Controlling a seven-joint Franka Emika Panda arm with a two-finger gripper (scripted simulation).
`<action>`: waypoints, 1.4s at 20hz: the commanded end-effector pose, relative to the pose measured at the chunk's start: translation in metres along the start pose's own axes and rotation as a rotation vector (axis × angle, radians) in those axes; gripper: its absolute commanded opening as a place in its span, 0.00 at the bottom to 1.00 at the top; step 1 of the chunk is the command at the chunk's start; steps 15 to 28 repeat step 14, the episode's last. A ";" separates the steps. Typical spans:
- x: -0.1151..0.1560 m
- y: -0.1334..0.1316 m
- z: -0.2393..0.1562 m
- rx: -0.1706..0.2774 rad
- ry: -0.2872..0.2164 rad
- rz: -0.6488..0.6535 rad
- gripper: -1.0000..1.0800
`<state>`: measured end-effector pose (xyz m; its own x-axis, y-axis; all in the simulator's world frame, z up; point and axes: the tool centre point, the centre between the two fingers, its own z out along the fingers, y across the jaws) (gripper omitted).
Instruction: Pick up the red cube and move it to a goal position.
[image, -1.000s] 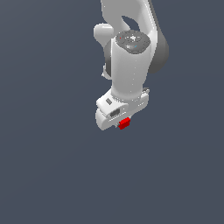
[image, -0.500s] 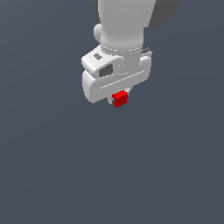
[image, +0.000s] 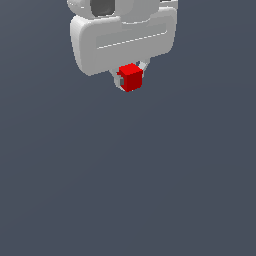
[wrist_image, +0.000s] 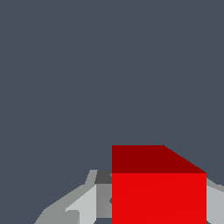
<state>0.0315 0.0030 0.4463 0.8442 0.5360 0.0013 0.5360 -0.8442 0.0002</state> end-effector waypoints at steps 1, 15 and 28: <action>-0.003 0.002 -0.016 0.001 -0.001 0.000 0.00; -0.006 0.006 -0.046 0.000 -0.001 0.000 0.00; -0.006 0.006 -0.046 0.000 -0.001 0.000 0.00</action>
